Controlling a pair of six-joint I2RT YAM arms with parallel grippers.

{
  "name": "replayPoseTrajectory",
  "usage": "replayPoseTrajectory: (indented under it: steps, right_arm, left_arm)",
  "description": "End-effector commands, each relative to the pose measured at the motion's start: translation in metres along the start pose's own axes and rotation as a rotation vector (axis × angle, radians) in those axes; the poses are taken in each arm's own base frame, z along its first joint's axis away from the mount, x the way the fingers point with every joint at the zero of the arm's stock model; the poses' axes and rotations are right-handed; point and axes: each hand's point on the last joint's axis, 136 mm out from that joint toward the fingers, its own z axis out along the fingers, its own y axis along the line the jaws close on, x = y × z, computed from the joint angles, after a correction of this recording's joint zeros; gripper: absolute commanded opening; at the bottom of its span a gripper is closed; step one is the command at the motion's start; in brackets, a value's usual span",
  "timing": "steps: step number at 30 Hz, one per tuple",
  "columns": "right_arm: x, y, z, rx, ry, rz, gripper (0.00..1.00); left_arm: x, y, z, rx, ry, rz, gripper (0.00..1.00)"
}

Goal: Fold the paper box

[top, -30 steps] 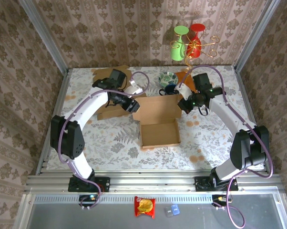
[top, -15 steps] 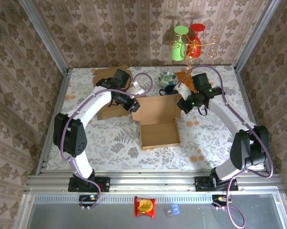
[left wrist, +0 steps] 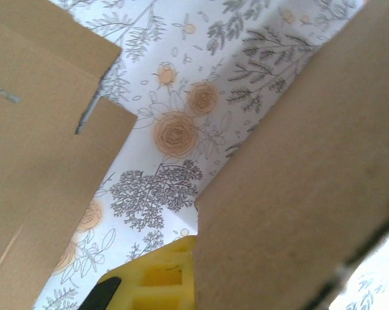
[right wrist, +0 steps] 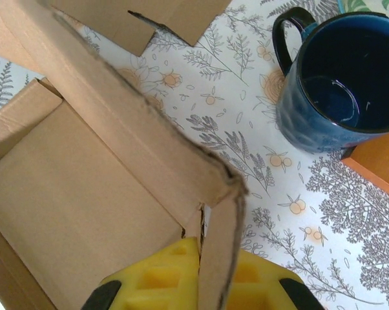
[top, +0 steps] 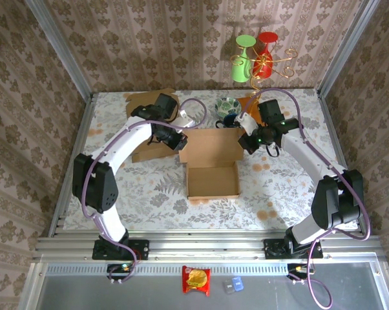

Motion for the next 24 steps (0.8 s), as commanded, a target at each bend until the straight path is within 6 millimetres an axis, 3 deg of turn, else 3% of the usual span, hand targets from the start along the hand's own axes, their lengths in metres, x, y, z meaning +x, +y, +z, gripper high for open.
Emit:
replayPoseTrajectory:
  steps: [1,9,14,19,24]
  right_arm:
    - [0.0,-0.009,0.002,0.077,0.03,0.132,0.0]
    - [-0.011,-0.01,-0.005,0.262,-0.027,0.396,0.0]
    - [-0.038,-0.004,-0.006,0.264,-0.144,0.5,0.0]
    - [-0.067,-0.001,-0.004,0.293,-0.282,0.492,0.0]
    - [-0.079,0.005,-0.001,0.276,-0.397,0.506,0.0]
  left_arm:
    - [-0.014,0.008,-0.009,-0.096,-0.012,-0.115,0.0]
    - [-0.036,0.016,-0.016,-0.198,-0.103,-0.386,0.0]
    - [-0.048,0.032,-0.019,-0.236,-0.184,-0.51,0.0]
    - [-0.07,0.043,-0.021,-0.233,-0.333,-0.486,0.0]
    - [-0.076,0.046,-0.022,-0.229,-0.487,-0.436,0.0]
